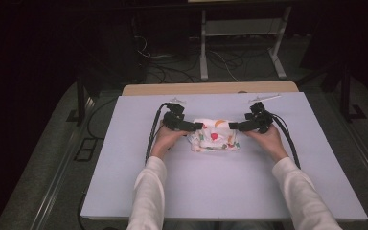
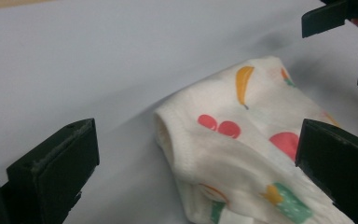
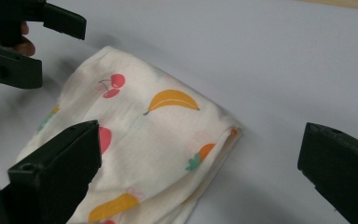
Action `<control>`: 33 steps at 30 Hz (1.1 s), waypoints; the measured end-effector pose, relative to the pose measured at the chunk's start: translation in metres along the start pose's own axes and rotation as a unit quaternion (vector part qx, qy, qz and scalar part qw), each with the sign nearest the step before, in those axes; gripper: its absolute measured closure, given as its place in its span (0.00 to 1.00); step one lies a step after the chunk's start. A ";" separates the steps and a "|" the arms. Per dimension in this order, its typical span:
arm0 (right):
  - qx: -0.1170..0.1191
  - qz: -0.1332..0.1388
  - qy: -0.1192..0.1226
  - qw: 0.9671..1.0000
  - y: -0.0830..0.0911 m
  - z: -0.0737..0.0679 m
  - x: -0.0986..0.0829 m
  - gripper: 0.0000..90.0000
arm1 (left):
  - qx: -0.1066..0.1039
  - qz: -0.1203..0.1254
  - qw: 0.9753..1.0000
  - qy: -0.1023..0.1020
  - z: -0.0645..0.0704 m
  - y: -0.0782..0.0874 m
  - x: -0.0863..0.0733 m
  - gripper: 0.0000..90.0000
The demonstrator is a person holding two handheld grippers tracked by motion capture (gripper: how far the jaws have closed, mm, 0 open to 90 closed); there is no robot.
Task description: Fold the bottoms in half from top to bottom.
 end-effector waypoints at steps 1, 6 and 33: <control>0.002 0.002 0.000 1.000 0.002 -0.001 0.000 0.00 | -0.004 -0.002 1.000 -0.003 0.002 0.001 -0.001 0.00; 0.007 0.010 0.001 1.000 0.013 -0.006 -0.002 0.00 | -0.009 -0.003 1.000 -0.017 0.012 0.010 -0.003 0.00; -0.013 0.025 0.016 0.999 0.065 -0.021 -0.021 0.00 | 0.010 0.050 0.999 -0.019 0.006 0.078 -0.028 0.00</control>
Point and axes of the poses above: each handheld gripper's, and its own axes: y roughly backward along the jaws, x roughly out of its top, z roughly to its right, the point moved 9 cm from there along -y, roughly forward along the jaws, and after that the axes turned 15 degrees about y, right-handed, at the moved point
